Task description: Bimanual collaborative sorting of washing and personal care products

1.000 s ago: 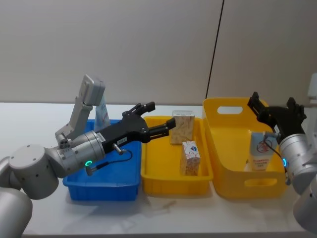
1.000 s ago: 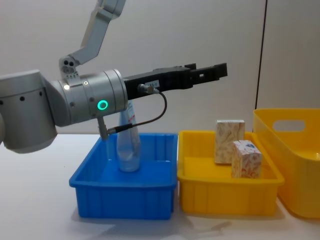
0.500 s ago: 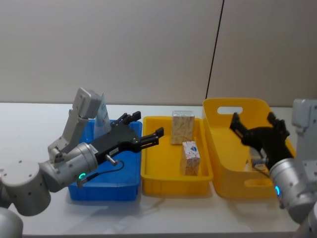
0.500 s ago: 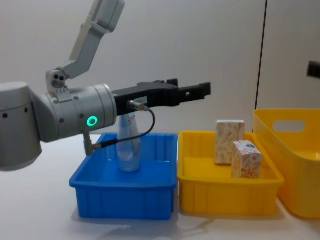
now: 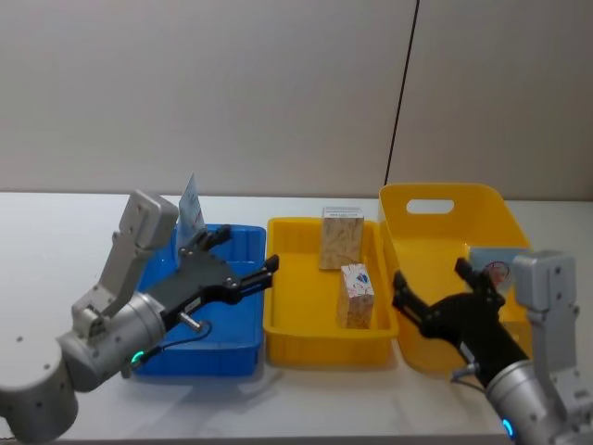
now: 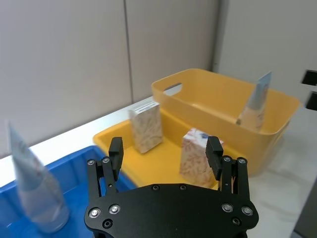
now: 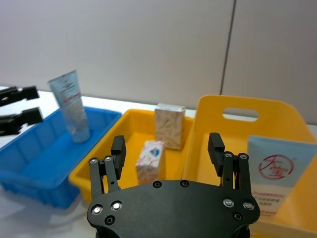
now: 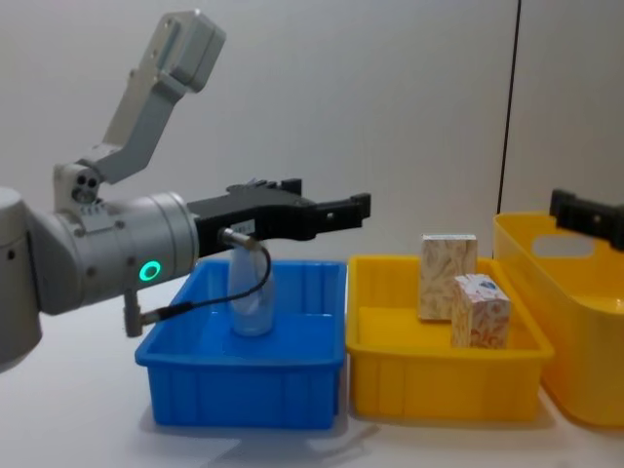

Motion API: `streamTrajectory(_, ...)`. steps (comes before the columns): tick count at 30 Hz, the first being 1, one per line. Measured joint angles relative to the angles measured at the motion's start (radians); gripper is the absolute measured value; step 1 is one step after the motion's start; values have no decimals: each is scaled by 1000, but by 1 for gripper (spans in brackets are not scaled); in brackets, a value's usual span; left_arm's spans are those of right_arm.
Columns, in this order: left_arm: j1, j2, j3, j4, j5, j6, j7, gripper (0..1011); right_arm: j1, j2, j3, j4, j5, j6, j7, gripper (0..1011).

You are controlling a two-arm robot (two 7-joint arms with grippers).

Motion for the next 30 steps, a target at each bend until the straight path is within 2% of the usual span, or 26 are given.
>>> streamTrajectory(7, 61, 31, -3, -82, 42, 10, 101, 1001, -31, 33, -26, -6, 16, -33, 22, 1004)
streamTrajectory(30, 243, 122, -10, -324, 168, 40, 401, 1001, -33, 36, -27, -7, 17, -35, 23, 1004)
